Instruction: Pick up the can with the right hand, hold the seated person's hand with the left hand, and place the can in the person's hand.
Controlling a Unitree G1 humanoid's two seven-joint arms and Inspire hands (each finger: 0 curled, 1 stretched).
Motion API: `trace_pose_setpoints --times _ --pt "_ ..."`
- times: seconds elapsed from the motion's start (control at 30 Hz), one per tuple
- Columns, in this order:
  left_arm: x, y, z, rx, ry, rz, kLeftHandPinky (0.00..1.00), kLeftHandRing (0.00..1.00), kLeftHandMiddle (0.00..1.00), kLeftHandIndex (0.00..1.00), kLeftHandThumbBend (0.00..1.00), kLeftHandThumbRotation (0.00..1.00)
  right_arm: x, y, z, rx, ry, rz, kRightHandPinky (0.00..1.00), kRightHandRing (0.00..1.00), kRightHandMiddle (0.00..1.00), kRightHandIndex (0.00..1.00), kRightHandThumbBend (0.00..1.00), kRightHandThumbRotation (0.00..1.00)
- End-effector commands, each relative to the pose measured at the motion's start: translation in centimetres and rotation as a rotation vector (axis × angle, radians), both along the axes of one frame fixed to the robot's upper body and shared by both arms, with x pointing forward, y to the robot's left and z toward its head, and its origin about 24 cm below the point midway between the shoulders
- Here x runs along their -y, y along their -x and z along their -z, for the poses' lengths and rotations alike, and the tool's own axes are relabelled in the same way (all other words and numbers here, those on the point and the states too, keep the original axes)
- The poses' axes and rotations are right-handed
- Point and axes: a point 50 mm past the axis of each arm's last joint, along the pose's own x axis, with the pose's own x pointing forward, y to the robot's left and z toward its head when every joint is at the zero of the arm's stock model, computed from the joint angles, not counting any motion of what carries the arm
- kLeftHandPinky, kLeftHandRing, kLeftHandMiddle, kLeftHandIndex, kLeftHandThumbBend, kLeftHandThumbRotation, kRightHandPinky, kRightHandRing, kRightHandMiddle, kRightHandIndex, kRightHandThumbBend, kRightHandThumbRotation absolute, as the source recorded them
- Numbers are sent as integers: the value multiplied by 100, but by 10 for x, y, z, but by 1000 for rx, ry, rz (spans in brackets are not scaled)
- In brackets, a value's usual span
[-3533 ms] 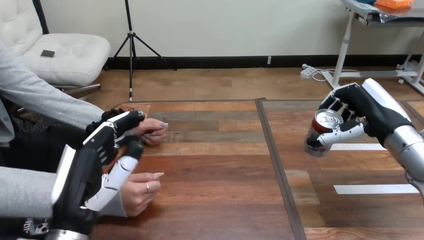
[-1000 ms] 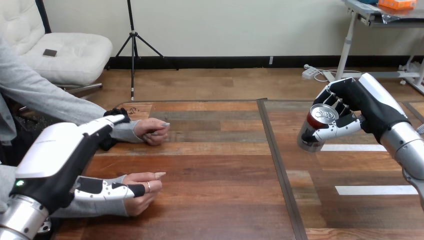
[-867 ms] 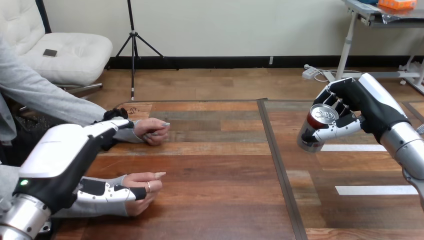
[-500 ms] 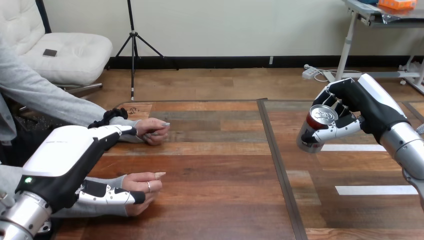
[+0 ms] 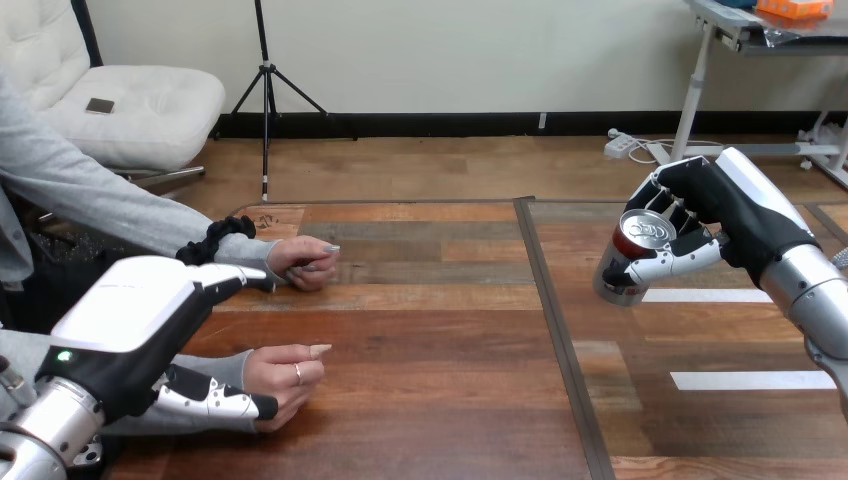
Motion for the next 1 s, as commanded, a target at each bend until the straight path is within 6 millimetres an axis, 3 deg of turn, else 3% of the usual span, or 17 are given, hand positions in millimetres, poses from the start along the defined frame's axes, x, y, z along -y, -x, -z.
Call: trace_pose_setpoints --times 0.0,0.97 --pt "-1 -14 -8 38 -33 21 66 78 81 78 100 35 -9 -12 -31 124 -36 -29 29 33 38 40 90 0" --pt "-14 -24 13 -107 -175 -8 73 81 83 81 100 30 -6 -12 -36 128 -28 -42 27 32 37 40 90 0"
